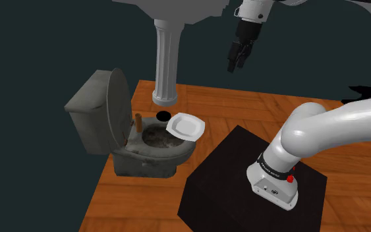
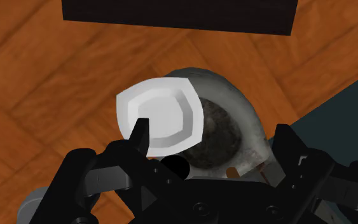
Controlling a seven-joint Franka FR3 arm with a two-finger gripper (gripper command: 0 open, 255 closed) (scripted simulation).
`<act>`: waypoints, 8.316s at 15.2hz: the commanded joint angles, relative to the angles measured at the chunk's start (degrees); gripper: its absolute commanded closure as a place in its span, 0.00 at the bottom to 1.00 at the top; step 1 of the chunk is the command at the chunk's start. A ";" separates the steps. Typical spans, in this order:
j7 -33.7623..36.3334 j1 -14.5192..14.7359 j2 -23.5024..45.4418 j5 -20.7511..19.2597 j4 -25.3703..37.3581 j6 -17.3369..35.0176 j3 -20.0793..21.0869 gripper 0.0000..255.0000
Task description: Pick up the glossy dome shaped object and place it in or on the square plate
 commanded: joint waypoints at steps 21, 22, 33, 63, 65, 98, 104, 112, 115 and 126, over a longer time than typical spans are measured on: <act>-18.26 4.01 41.63 6.99 9.53 28.01 -6.43 0.00; -19.26 4.09 43.96 7.73 10.86 28.73 -6.47 0.00; -27.94 2.78 69.61 14.60 30.43 31.84 -4.17 0.00; -30.73 1.83 88.57 16.94 46.17 33.94 -1.17 1.00; -30.73 1.83 88.57 16.94 46.16 33.96 -1.17 1.00; -35.33 1.06 55.08 13.96 9.54 36.26 -5.16 1.00; -36.98 0.90 58.60 15.54 8.94 40.13 -4.72 1.00; -39.32 0.48 63.74 17.87 8.86 45.02 -3.85 1.00; -40.08 0.28 65.49 18.64 9.01 46.51 -3.51 1.00; -40.08 0.28 65.49 18.64 9.02 46.51 -3.50 0.00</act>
